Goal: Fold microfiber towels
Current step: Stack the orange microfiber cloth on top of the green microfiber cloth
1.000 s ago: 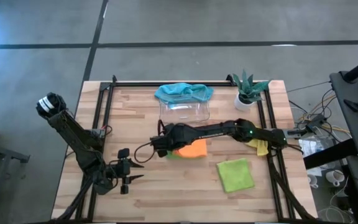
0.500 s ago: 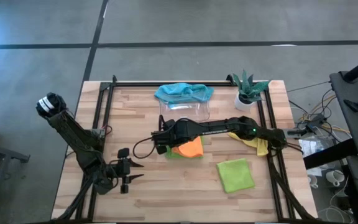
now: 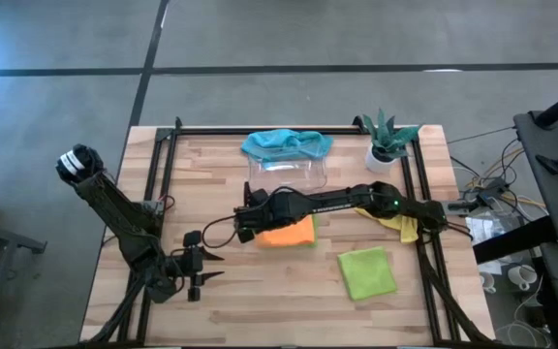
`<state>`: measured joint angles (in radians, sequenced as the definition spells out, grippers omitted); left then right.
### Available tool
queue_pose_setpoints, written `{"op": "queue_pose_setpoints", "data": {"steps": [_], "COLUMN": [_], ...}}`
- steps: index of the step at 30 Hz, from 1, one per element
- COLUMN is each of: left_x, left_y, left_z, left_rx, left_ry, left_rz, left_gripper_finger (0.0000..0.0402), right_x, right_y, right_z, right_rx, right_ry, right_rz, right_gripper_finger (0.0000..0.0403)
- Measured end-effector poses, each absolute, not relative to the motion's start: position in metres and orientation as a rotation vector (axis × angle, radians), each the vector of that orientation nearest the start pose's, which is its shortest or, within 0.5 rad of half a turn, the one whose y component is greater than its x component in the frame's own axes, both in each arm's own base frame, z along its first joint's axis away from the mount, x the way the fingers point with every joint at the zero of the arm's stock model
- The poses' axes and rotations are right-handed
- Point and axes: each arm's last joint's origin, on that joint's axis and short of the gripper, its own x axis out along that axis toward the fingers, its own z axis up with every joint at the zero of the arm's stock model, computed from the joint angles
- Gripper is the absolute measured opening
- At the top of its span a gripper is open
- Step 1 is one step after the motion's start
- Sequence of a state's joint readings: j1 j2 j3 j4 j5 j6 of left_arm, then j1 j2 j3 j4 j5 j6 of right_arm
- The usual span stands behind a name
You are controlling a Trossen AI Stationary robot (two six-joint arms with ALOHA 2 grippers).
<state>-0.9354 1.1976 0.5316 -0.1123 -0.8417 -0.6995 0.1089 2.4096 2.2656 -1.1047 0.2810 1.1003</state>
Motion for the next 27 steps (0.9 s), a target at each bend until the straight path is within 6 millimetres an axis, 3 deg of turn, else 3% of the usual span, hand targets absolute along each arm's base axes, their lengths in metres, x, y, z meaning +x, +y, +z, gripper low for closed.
{"op": "queue_pose_setpoints", "data": {"steps": [3, 7, 11, 15, 23, 27], "left_x": [0.145, 0.145, 0.144, 0.144, 0.143, 0.143], "left_y": [-0.16, -0.16, -0.158, -0.159, -0.159, -0.158], "left_z": [0.183, 0.182, 0.179, 0.179, 0.176, 0.176], "left_rx": [-0.08, -0.075, -0.068, -0.08, -0.093, -0.09], "left_ry": [0.485, 0.488, 0.494, 0.495, 0.5, 0.5], "left_rz": [0.084, 0.085, 0.087, 0.076, 0.058, 0.061], "left_gripper_finger": [0.0151, 0.0151, 0.0151, 0.0151, 0.0151, 0.0151], "right_x": [0.485, 0.453, 0.442, 0.428, 0.398, 0.391], "right_y": [0.047, 0.059, 0.077, 0.075, 0.074, 0.07], "right_z": [0.218, 0.228, 0.211, 0.202, 0.207, 0.196], "right_rx": [0.674, 0.594, 0.59, 0.581, 0.662, 0.765], "right_ry": [1.056, 1.201, 1.287, 1.341, 1.276, 1.17], "right_rz": [-0.849, -1.052, -1.072, -1.17, -1.218, -1.142], "right_gripper_finger": [0.0148, 0.0169, 0.0172, 0.0167, 0.0178, 0.0181]}}
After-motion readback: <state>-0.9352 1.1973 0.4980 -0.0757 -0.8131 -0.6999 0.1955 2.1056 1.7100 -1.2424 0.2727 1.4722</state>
